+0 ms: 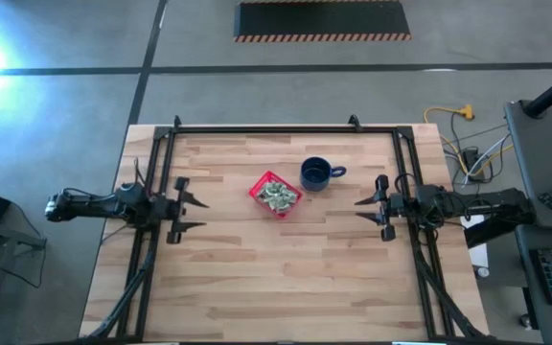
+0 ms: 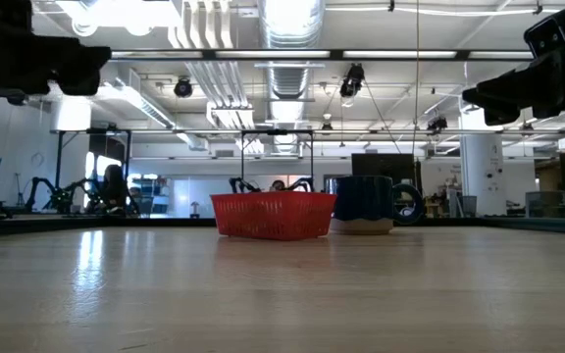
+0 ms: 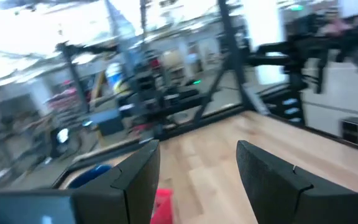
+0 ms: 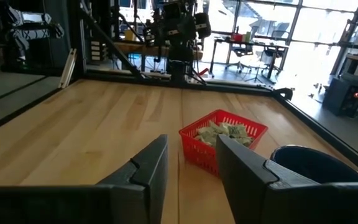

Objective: Pick and place items into bin
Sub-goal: Return to Home Position

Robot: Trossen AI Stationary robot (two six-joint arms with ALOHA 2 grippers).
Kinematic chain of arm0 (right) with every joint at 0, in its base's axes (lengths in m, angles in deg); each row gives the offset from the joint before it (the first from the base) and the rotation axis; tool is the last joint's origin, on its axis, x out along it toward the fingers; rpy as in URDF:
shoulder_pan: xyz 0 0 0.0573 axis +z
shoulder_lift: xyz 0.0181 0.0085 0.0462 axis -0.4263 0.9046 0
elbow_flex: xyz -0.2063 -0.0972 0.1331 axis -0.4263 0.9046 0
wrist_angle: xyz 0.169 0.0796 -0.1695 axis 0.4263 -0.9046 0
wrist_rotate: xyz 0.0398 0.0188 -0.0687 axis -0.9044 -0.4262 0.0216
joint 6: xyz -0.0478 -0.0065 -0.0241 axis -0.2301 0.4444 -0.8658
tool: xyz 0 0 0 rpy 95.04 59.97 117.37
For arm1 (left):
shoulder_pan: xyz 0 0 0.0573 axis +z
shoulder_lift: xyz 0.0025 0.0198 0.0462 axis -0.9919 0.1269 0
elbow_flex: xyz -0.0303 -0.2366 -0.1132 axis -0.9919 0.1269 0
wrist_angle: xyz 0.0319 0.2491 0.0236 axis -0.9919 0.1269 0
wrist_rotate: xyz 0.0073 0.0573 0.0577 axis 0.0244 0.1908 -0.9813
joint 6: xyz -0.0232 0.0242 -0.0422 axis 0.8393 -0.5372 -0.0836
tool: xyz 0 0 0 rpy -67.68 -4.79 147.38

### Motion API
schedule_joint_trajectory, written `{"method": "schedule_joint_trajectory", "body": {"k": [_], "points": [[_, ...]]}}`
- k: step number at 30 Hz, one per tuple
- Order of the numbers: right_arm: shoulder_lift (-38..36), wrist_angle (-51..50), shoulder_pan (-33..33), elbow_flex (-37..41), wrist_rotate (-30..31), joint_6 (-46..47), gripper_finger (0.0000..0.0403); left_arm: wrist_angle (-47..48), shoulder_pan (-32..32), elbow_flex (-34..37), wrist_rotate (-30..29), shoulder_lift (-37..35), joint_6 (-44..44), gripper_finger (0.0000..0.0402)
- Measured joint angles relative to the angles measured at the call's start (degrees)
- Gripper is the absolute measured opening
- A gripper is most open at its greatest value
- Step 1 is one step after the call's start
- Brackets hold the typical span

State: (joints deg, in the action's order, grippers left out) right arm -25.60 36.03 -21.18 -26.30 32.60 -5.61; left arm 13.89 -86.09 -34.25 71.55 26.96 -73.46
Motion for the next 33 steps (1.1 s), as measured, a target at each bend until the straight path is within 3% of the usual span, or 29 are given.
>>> {"method": "schedule_joint_trajectory", "body": {"k": [5, 13, 33], "points": [[-0.02, -0.01, 0.00, 0.00, -0.01, 0.01, 0.0128, 2.65, -0.03, 0.02, 1.85, 0.02, -1.09, 0.0196], [-0.02, -0.01, 0.02, 0.00, 0.00, 0.01, 0.0121, 4.44, 0.00, 0.07, -5.81, 0.79, -1.03, 0.0196], [0.00, -0.01, 0.04, 0.00, 0.07, 0.01, 0.0121, 4.39, 0.00, 0.15, -6.14, 1.33, -1.09, 0.0196]]}}
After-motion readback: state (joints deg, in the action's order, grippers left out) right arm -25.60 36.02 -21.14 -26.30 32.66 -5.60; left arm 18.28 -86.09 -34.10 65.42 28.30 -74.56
